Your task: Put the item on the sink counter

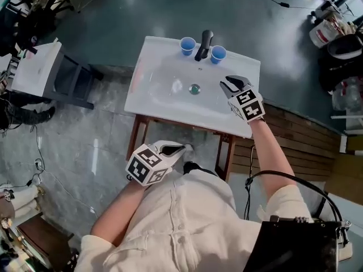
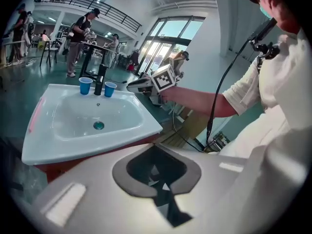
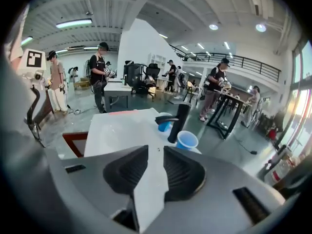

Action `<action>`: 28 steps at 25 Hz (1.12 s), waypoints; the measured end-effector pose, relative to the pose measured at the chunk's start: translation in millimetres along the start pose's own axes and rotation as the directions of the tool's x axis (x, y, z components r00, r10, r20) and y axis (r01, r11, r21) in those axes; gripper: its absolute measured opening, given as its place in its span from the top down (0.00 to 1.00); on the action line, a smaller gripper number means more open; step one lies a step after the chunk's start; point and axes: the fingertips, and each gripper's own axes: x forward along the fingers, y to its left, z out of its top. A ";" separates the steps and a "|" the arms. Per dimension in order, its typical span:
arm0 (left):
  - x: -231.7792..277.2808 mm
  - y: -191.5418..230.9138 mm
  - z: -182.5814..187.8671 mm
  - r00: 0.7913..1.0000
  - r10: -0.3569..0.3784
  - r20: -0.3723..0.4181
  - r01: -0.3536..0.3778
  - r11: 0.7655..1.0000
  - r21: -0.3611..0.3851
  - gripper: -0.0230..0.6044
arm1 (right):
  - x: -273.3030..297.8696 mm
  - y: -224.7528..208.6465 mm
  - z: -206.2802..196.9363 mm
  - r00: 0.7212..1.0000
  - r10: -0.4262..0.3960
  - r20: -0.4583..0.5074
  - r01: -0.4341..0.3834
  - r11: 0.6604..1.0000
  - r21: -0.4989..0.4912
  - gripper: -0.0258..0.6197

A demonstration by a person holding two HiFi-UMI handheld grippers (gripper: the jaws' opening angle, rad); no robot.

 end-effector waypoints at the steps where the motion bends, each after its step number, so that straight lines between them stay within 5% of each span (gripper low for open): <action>1: 2.9 3.2 3.2 1.000 0.008 0.001 -0.008 1.000 -0.009 0.96 | 9.7 -10.6 2.3 1.000 0.001 -0.004 -0.001 1.000 -0.024 0.83; 12: 5.7 38.0 11.1 0.997 0.075 0.007 -0.074 0.992 -0.101 0.96 | 102.4 -54.3 10.6 0.983 0.041 -0.179 -0.102 0.932 -0.347 0.82; 18: 8.6 48.3 14.1 0.995 0.093 0.021 -0.089 0.987 -0.131 0.96 | 132.1 -59.1 -3.2 0.961 0.066 -0.269 -0.172 0.903 -0.393 0.82; 28: -0.1 46.4 7.0 0.996 0.089 0.025 -0.085 0.987 -0.133 0.95 | 130.0 -59.1 -1.8 0.961 0.056 -0.270 -0.157 0.915 -0.371 0.92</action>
